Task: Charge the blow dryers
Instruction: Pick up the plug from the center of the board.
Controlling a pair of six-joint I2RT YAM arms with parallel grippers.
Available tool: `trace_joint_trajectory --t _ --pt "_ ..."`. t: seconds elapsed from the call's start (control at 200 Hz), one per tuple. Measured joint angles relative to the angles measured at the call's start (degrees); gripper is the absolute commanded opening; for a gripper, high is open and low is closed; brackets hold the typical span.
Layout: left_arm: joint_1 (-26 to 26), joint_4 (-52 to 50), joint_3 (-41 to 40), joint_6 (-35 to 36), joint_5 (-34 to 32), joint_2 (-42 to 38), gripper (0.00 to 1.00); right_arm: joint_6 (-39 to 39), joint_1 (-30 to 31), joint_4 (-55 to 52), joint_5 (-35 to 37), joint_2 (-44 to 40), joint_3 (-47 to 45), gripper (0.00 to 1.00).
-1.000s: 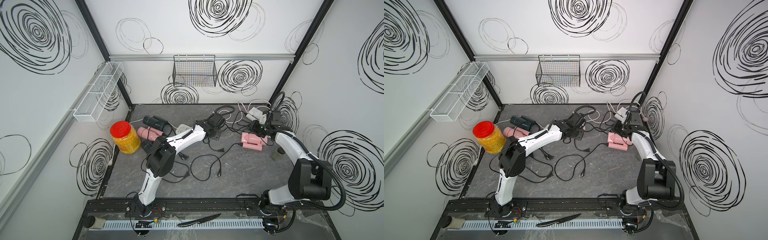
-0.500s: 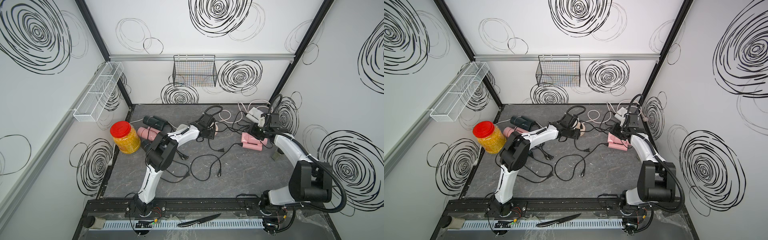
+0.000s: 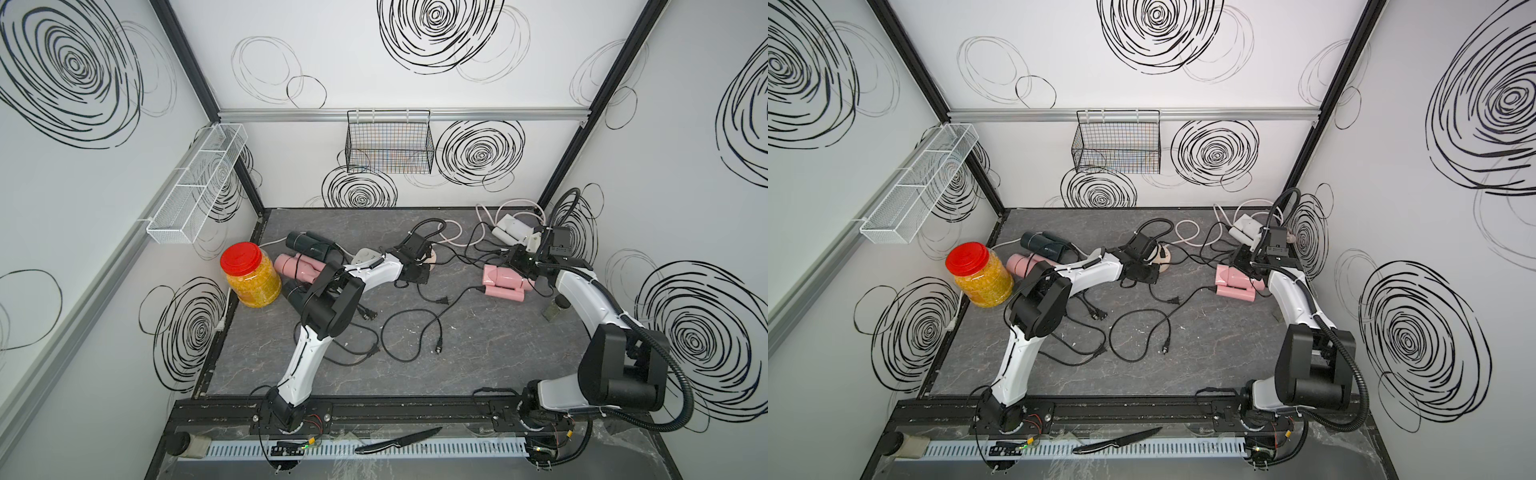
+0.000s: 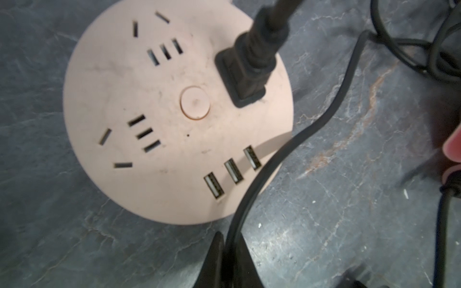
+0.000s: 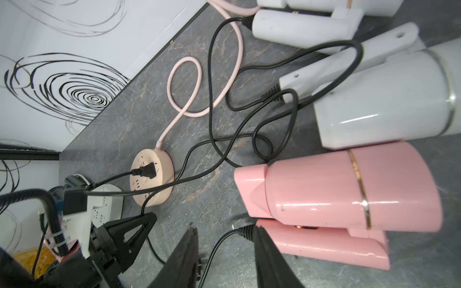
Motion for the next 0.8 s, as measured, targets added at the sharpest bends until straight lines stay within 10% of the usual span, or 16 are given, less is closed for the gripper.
trace_joint_trajectory --t 0.801 --pt "-0.5 -7.3 -14.3 0.1 -5.4 -34.7 0.08 0.9 1.6 0.4 -0.9 10.0 11.1 0.45"
